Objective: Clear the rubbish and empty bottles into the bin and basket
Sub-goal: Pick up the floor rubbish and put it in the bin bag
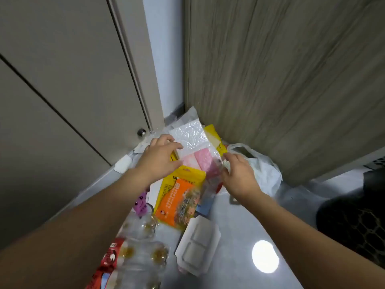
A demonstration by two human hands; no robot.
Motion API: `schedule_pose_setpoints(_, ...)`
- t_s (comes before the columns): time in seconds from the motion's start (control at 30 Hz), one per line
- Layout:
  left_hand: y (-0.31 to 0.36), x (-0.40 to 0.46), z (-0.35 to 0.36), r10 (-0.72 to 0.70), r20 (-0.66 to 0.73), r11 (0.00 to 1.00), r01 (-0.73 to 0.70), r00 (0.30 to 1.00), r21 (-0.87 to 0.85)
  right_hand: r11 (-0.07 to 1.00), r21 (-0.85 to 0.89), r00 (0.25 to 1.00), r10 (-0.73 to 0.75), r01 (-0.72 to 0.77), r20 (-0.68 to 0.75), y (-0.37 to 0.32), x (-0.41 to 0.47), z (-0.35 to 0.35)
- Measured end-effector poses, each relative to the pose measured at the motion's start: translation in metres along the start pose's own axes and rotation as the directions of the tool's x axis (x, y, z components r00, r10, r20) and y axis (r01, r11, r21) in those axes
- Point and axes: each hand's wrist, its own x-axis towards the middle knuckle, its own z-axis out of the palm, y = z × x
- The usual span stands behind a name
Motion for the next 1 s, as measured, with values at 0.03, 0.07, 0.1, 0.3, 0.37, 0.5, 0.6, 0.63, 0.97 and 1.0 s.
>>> schedule_pose_setpoints(0.03, 0.004, 0.000, 0.003, -0.009, -0.005, 1.000, 0.009, 1.000, -0.009, 1.000, 0.025, 1.000, 0.018, -0.018, -0.006, 0.000, 0.001, 0.001)
schedule_pose_setpoints(0.07, 0.008, -0.002, 0.005, -0.016, 0.002, 1.000, 0.016, 1.000, 0.006, 0.998, 0.046, 0.999, 0.039, -0.039, -0.005, -0.001, 0.003, 0.000)
schedule_pose_setpoints(0.1, 0.009, -0.003, 0.009, -0.009, 0.041, 0.999, 0.007, 0.999, 0.054, 0.997, 0.052, 0.998, 0.055, -0.055, 0.012, -0.002, 0.006, 0.003)
schedule_pose_setpoints(0.3, -0.001, 0.002, 0.015, 0.052, 0.181, 0.950, -0.105, 0.982, 0.295, 1.000, 0.007, 0.999, 0.013, -0.013, 0.050, -0.014, 0.037, 0.013)
schedule_pose_setpoints(0.37, 0.000, 0.003, 0.006, 0.041, 0.222, 0.982, -0.081, 0.974, 0.172, 1.000, 0.000, 0.999, 0.001, -0.001, 0.051, -0.017, 0.044, 0.013)
schedule_pose_setpoints(0.5, -0.004, 0.003, -0.014, -0.090, 0.333, 0.990, 0.119, 0.939, -0.070, 0.999, 0.012, 0.999, -0.038, 0.038, 0.012, -0.022, 0.050, 0.011)
schedule_pose_setpoints(0.6, -0.013, -0.001, -0.016, -0.118, 0.319, 0.991, 0.132, 0.940, -0.022, 0.995, 0.053, 0.996, -0.084, 0.085, -0.021, -0.027, 0.056, 0.009)
schedule_pose_setpoints(0.63, -0.015, -0.003, -0.015, -0.125, 0.303, 0.989, 0.144, 0.945, -0.040, 0.993, 0.080, 0.996, -0.088, 0.090, -0.027, -0.029, 0.056, 0.009)
schedule_pose_setpoints(0.97, -0.006, -0.005, -0.029, -0.245, 0.092, 0.923, 0.261, 0.965, -0.284, 0.922, 0.376, 0.958, -0.020, -0.093, 0.285, -0.040, -0.001, 0.024)
schedule_pose_setpoints(1.0, -0.003, -0.006, -0.035, -0.240, 0.064, 0.933, 0.248, 0.969, -0.261, 0.906, 0.405, 0.939, -0.024, -0.125, 0.343, -0.042, -0.001, 0.022)
